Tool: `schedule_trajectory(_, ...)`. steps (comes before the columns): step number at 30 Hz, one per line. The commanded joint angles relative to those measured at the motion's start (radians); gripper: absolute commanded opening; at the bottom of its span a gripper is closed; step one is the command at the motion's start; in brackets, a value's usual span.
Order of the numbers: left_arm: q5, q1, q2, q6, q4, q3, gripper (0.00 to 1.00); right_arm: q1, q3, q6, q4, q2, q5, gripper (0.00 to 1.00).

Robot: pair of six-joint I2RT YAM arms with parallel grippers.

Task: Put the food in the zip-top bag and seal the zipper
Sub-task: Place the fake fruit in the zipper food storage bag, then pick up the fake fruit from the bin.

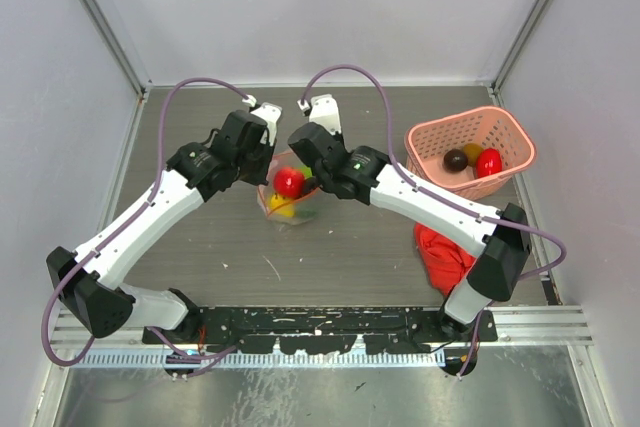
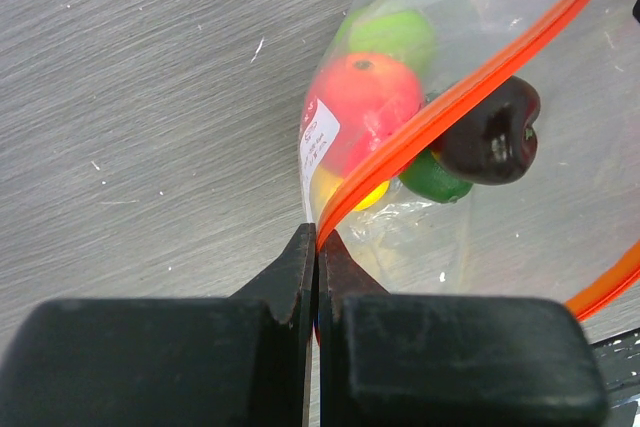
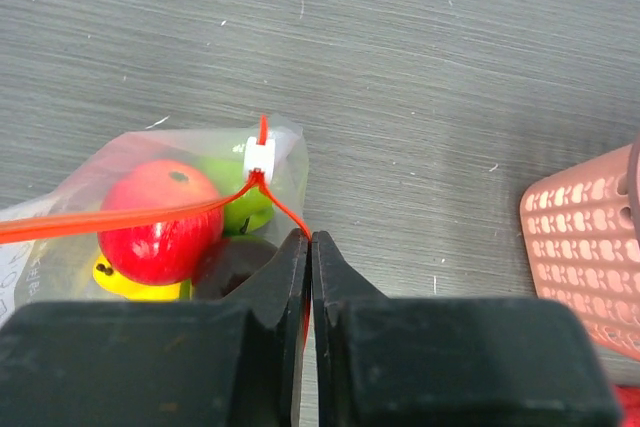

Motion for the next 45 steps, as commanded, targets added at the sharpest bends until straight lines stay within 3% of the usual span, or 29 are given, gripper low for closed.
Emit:
schedule_trajectory(1,-0.003,0.007,-0.036,-0.009,0.024,0.042,0.00,-0.010,0.029,-0.020,0.042,-0.034,-0.050,0.10)
schedule_trajectory(4,0.002,0.007,-0.036,-0.007,0.024,0.042,0.00,-0.011,0.026,-0.026,0.040,-0.032,-0.097,0.14)
schedule_trajectory(13,0.010,0.008,-0.033,-0.009,0.024,0.042,0.00,-0.053,0.004,-0.057,0.012,-0.116,-0.267,0.44)
schedule_trajectory(17,0.012,0.008,-0.032,-0.008,0.023,0.041,0.00,-0.116,0.001,-0.060,-0.040,-0.172,-0.311,0.50)
schedule_trajectory(23,0.021,0.008,-0.030,-0.009,0.024,0.042,0.00,-0.290,-0.016,-0.064,-0.126,-0.239,-0.324,0.62)
schedule_trajectory(33,0.022,0.008,-0.030,-0.006,0.025,0.041,0.00,-0.701,-0.073,-0.069,-0.178,-0.255,-0.344,0.75)
schedule_trajectory(45,0.025,0.008,-0.037,-0.003,0.027,0.040,0.00,-0.962,-0.174,-0.142,-0.052,-0.153,-0.253,0.83)
